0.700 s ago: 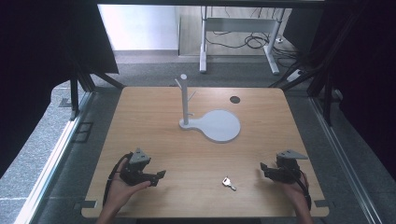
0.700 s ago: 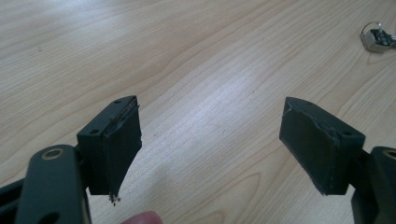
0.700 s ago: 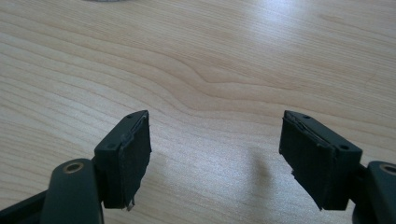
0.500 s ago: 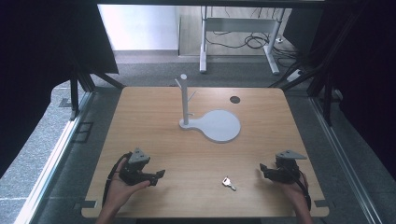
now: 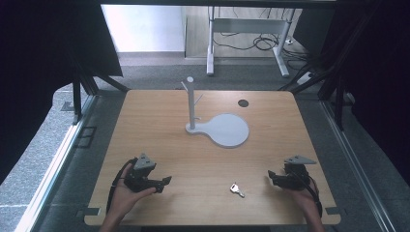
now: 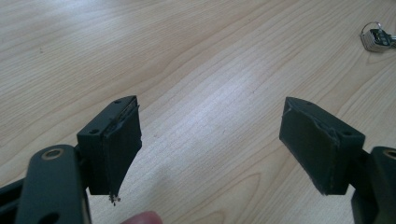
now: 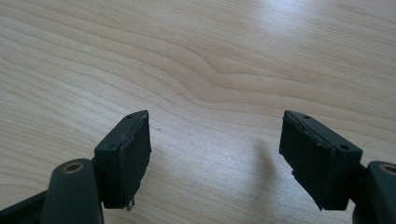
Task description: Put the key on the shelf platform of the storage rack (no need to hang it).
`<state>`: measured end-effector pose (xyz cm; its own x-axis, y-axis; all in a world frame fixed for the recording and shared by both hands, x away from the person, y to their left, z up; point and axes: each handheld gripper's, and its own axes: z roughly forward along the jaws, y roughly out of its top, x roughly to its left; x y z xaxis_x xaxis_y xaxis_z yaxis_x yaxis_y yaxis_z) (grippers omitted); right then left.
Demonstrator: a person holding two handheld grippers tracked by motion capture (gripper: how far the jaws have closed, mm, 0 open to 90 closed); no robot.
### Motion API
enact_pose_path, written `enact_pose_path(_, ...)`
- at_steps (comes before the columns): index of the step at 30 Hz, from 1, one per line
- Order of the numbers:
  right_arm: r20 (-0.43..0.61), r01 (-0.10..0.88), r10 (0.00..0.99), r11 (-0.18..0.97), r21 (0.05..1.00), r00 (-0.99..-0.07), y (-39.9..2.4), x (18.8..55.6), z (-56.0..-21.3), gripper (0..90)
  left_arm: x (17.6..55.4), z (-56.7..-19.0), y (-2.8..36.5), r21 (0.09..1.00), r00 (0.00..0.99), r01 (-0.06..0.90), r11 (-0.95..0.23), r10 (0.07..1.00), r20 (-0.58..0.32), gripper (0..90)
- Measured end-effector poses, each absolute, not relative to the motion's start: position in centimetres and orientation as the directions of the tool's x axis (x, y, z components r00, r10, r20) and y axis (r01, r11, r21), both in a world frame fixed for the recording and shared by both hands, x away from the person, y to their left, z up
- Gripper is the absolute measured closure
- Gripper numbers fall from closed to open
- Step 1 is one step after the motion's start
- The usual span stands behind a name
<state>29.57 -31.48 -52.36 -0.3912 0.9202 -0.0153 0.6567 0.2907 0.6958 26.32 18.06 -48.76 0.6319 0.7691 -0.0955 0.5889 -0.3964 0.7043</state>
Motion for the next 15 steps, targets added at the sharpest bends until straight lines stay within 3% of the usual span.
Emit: enact_pose_path(15, -0.004, 0.635, 0.893, 0.323, 0.702, -0.449, -30.6, 29.7, -51.5, 28.2, 26.4, -48.6, 18.2, 0.706, 0.627, 0.592, -0.388, 0.772, -0.102, 21.2)
